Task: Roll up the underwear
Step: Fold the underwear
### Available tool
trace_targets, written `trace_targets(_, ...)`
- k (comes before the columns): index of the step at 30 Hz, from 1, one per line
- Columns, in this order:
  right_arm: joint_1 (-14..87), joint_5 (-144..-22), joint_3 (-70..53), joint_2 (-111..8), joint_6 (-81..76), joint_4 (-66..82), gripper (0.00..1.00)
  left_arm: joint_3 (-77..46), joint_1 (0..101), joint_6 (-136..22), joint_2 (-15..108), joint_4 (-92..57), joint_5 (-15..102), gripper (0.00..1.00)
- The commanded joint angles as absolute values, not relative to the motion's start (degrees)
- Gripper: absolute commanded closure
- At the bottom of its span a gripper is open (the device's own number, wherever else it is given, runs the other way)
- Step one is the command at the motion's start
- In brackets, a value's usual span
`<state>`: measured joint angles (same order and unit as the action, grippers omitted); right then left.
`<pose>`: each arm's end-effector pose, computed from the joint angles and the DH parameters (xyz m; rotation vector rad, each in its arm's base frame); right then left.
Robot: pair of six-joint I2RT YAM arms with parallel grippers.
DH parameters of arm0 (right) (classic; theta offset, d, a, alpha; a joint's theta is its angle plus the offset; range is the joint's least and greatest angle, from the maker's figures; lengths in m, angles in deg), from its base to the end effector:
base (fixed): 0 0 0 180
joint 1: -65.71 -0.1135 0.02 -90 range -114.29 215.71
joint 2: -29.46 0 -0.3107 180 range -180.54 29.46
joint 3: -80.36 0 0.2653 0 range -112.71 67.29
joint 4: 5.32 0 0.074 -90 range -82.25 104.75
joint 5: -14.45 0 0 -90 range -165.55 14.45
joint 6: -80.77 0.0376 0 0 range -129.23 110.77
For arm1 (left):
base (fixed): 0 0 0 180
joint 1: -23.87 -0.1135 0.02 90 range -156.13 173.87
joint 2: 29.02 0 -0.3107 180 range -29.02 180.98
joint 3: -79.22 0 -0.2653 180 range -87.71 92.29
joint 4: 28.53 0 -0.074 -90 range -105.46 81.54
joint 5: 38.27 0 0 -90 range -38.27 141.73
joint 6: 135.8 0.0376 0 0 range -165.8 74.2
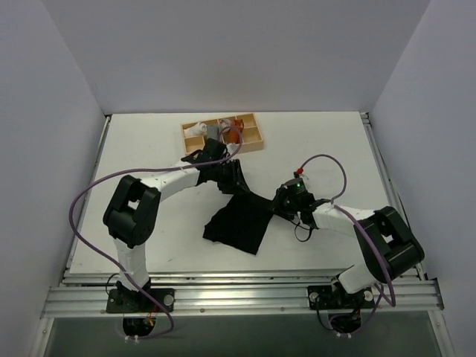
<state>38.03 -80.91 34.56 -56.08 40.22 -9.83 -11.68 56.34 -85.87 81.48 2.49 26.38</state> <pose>0.2559 0.1382 0.1894 0.3822 2.2850 0.8327 0.3640 -0.2507 0.2221 0.0270 2.6906 -1.0265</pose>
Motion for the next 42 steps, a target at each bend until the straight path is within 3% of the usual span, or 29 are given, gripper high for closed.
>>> trace_targets(1,38.46,-81.79,35.39,-57.56,40.61,-12.29,0.70,-7.91,56.04,-88.24,83.03,-1.30,24.75,0.55)
trace_targets(7,38.46,-80.82,35.47,-56.59,40.70,-10.10,0.90,-9.66,56.92,-94.40,88.04,-9.39,22.55,0.56)
trace_targets(12,38.46,-80.30,35.47,-53.44,40.34,-5.54,1.00,-12.38,57.80,-94.05,90.34,-10.09,25.00,0.57)
trace_targets(20,39.51,-80.20,32.66,-52.81,36.13,0.45,1.00,-16.16,59.03,-94.57,90.52,-12.38,27.12,0.57)
trace_targets(30,43.46,-84.05,26.69,-57.36,28.58,3.09,1.00,-19.16,58.24,-87.99,75.14,-0.72,35.55,0.55)
trace_targets(36,45.67,-91.19,19.40,-65.89,21.45,5.11,1.00,-21.25,57.98,-88.16,73.73,0.45,36.17,0.54)
trace_targets(42,45.76,-92.07,17.19,-66.43,19.26,6.87,1.00,-18.55,57.01,-89.56,73.81,-3.32,32.85,0.55)
